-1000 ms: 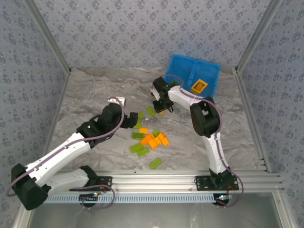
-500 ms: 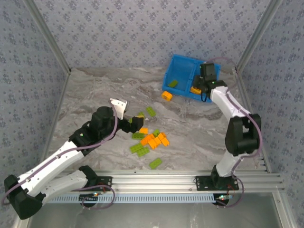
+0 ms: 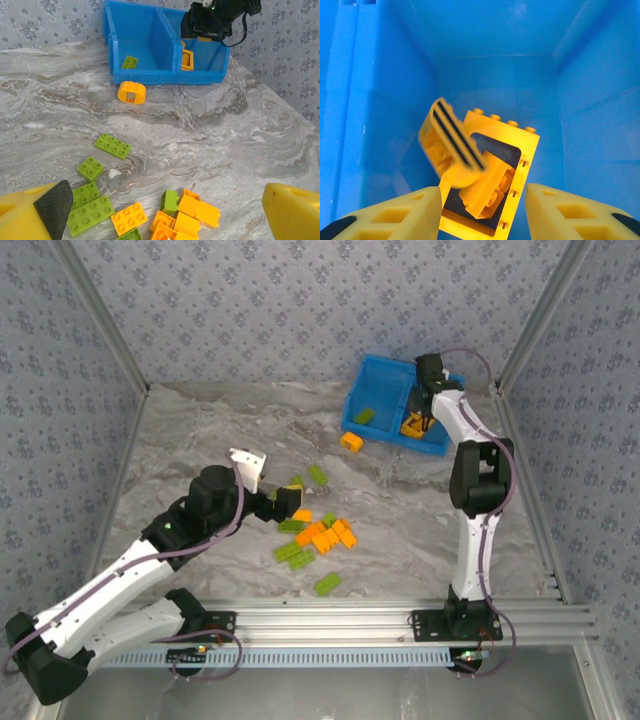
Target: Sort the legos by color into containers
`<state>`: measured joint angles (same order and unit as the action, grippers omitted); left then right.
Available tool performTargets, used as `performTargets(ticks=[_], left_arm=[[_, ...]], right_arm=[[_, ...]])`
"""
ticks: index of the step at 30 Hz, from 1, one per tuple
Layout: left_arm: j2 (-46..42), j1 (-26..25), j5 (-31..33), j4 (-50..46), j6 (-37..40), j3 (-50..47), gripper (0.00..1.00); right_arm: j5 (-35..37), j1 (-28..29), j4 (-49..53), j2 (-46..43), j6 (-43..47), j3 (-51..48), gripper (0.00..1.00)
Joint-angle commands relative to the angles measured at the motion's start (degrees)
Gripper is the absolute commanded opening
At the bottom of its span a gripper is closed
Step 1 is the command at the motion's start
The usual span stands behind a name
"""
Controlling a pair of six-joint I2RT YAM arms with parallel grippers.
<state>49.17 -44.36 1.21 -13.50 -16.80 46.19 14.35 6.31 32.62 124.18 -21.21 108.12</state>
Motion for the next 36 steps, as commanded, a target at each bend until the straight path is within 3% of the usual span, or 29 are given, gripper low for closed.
performTargets(ticks=[1,7,12,15,19,29,36], left_arm=[[-0.6,-0.3,2.0,0.4,-0.1,0.5,0.99],[1.1,-0.3,4.3,2.1,0.5,1.0,0.99],[3.1,-0.2,3.9,4.1,1.0,1.4,0.99],[4.1,-0.3,3.6,4.2,1.0,1.9,0.99],[3.7,-0.3,3.2,2.9,0.4,1.7,0.99],[-2.3,-0.3,3.6,-0.4,-0.3,-1.1,0.99],[-5.2,-0.3,-4.0,0.5,5.0,-3.0,0.99]], right_arm=[[0.1,1.2,-1.1,-9.0,-0.7,-6.0,0.51],[-2.7,6.0,-7.8,-24.3,-5.0,-23.9,0.58],[-3.3,12.9,-12.1,-30.7,-17.3,-33.6,0.72],[-2.6,16.5,-9.6,-27.5,-23.9,-31.2,0.78],[-0.7,19.7,-6.4,-19.6,-28.7,-24.4,0.99],[3.3,21.2,1.5,0.6,-30.6,-5.2,1.0],[3.3,20.8,3.0,7.9,-29.9,0.9,1.0]])
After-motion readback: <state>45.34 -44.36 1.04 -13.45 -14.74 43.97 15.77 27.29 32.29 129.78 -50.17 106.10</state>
